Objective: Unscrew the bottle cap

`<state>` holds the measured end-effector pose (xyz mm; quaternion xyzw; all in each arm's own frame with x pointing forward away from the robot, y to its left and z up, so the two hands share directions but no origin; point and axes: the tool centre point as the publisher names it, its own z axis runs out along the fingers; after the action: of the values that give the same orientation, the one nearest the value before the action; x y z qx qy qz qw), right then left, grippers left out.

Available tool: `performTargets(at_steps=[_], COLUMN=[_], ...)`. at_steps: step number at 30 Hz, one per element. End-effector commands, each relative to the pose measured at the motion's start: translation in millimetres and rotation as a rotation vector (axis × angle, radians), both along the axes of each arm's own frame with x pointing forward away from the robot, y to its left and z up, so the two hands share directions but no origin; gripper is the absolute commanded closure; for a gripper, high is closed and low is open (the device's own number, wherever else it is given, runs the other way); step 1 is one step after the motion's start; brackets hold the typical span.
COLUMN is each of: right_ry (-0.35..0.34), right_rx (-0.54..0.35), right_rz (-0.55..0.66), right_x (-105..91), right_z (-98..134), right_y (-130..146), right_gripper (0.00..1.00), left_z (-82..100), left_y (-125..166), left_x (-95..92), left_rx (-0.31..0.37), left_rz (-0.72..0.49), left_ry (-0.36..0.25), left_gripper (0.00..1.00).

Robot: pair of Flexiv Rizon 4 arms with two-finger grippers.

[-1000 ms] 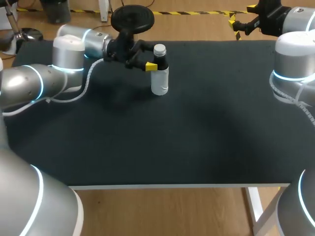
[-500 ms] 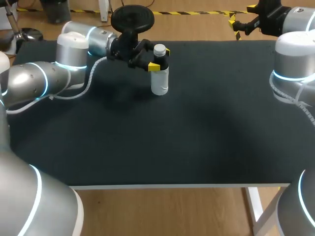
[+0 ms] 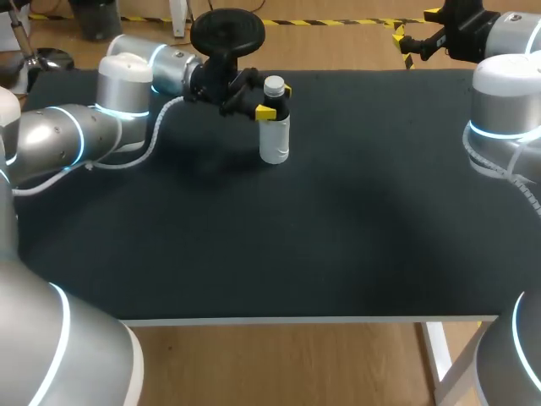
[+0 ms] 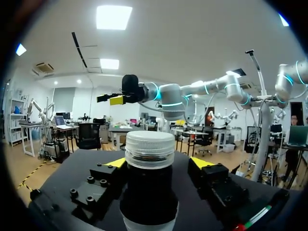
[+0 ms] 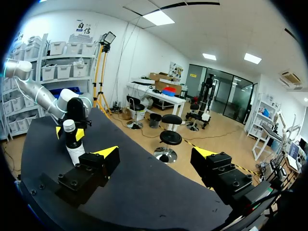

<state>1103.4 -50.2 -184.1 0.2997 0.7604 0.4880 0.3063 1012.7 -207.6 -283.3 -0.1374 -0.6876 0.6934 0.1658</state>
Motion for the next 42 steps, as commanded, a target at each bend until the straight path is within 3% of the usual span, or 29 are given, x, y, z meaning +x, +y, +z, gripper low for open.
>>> performTargets(at_steps=[1,17,42], right_ry=[0.001,0.001,0.001], right_rx=[-0.001,-0.001,-0.001], right_rz=[0.0,0.0,0.0], right_x=[0.5,0.5,0.5], right_z=[0,0,0], right_y=[0,0,0], right_gripper=[0.0,0.0,0.0], left_z=[-3.2,10.3,4.6], left_y=[0,11,18], left_x=[5.1,10.6,16.3], left_rx=[-0.007,-0.021,-0.026], left_rz=[-0.023,0.01,0.051], left_ry=[-0.002,-0.045,-0.019], left_gripper=[1.0,1.0,1.0])
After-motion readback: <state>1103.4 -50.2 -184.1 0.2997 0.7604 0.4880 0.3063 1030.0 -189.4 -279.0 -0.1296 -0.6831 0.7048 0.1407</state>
